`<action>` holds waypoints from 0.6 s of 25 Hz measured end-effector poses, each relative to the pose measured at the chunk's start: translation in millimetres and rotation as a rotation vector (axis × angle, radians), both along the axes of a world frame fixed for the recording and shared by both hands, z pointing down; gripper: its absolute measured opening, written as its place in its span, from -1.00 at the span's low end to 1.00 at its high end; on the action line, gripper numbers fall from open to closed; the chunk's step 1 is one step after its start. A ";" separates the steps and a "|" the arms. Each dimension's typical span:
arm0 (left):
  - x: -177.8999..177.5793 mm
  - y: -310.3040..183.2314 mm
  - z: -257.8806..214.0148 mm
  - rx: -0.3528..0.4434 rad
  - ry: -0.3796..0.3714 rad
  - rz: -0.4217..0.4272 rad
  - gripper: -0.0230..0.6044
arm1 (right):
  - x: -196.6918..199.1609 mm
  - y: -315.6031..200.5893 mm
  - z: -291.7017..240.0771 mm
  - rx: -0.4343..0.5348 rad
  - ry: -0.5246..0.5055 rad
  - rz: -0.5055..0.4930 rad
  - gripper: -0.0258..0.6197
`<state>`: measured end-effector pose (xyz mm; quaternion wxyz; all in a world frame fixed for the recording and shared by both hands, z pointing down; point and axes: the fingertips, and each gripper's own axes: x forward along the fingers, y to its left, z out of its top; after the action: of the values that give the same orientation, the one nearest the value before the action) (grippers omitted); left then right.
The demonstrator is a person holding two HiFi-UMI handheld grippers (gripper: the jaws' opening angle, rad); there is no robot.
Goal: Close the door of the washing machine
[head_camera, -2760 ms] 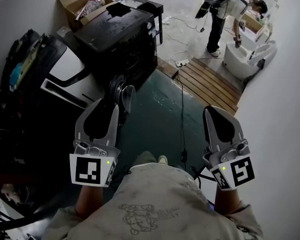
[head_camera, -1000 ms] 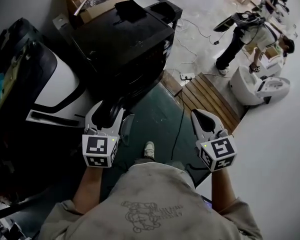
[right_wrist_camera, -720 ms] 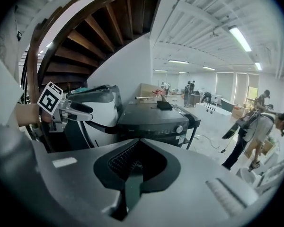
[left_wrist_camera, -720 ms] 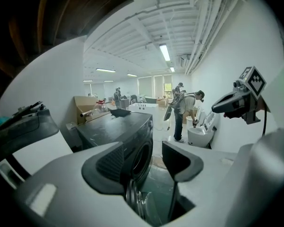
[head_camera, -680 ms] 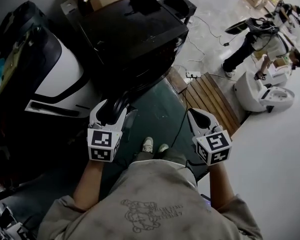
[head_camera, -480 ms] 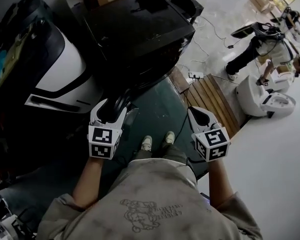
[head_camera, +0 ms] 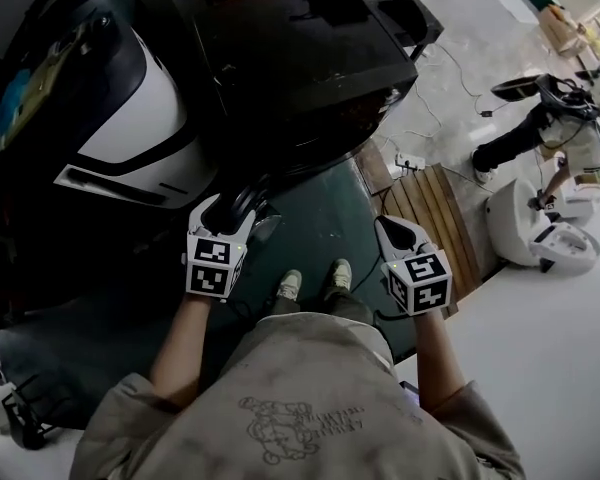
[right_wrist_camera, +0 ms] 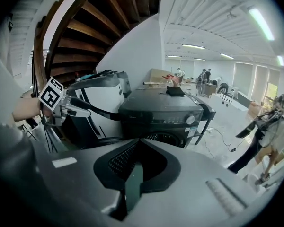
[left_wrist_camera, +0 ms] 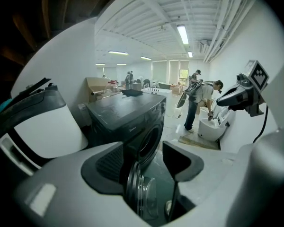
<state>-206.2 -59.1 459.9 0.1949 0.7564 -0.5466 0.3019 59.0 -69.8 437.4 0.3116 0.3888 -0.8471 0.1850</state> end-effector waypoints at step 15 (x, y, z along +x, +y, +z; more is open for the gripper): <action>-9.5 -7.4 78.2 -0.180 -0.058 -0.190 -0.14 | 25.2 -72.3 78.6 -0.116 0.075 -0.259 -0.83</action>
<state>-215.7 -66.5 538.1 0.2739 0.6715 -0.5919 0.3517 84.2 -142.1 516.0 0.3863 0.2642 -0.8657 0.1774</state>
